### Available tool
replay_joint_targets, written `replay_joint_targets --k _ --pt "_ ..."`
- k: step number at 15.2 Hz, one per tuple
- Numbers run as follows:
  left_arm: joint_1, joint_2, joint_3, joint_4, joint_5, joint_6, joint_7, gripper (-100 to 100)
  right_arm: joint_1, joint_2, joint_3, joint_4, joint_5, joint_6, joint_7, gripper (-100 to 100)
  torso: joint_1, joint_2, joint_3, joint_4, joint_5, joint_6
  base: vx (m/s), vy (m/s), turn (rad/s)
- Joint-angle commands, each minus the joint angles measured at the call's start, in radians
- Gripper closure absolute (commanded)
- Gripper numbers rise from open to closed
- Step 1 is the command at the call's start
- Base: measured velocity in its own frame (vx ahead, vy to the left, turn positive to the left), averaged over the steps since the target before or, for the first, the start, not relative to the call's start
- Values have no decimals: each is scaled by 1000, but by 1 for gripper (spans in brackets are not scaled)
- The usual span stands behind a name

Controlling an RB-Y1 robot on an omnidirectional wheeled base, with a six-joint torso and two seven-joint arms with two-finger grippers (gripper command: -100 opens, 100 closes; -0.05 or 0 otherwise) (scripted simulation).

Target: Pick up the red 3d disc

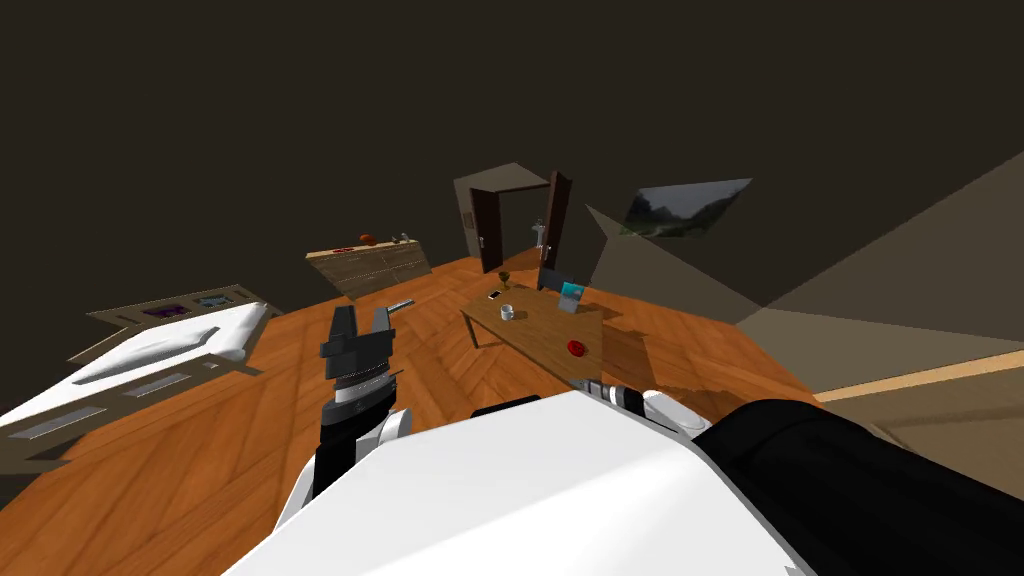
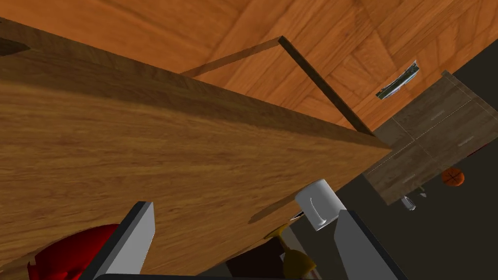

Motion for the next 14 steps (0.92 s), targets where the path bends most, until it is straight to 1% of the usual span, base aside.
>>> replay_joint_targets --k 1,2,3,4,5,6,7,8,9,10,11,12,13,14 --pt "0 0 0 0 0 0 0 0 -8 4 -2 40 11 -13 9 -100 0 0 0 0 0 0 4 -12 -11" --pt "0 0 0 0 0 0 0 0 -8 -16 4 72 56 -18 -13 -100 0 0 0 0 0 1 5 0 281" --pt "0 0 0 0 0 0 0 0 -8 -16 4 87 59 -18 -13 -100 1 0 0 0 0 -1 6 -4 398" --pt "0 0 0 0 0 0 0 0 -9 -36 10 114 93 -22 -34 -100 1 0 0 0 0 -1 10 -7 440" --pt "0 0 0 0 0 0 0 0 -9 -36 10 134 106 -22 -34 -100 0 -1 0 0 0 -1 14 -14 404" --pt "0 0 0 0 0 0 0 0 -9 -57 16 156 139 -26 -54 -100 0 -1 0 0 0 -1 21 -22 451" --pt "0 0 0 0 0 0 0 0 -9 -57 16 179 151 -26 -54 -100 -1 -1 -1 0 0 -1 20 -29 400" --pt "0 0 0 0 0 0 0 0 -9 -57 16 179 151 -26 -54 -100 -1 -1 -1 0 0 -1 13 -27 178" --pt "0 0 0 0 0 0 0 0 -10 -76 21 207 191 -31 -72 -100 -1 -1 -1 0 0 0 17 -16 333" --pt "0 0 0 0 0 0 0 0 -10 -76 21 223 195 -31 -72 -100 -1 -1 -1 0 0 -1 20 -19 371" --pt "0 0 0 0 0 0 0 0 -11 -95 27 253 227 -35 -89 -100 -1 -2 -1 0 0 -1 21 -22 443" --pt "0 0 0 0 0 0 0 0 -11 -95 27 265 236 -35 -89 -100 -1 -2 -1 0 0 -1 25 -30 339" --pt "0 0 0 0 0 0 0 0 -11 -112 33 305 270 -39 -105 -100 -1 -2 -1 0 0 0 33 -28 432" --pt "0 0 0 0 0 0 0 0 -11 -112 33 305 275 -39 -105 -100 -1 -3 -1 0 0 -1 34 -37 334"
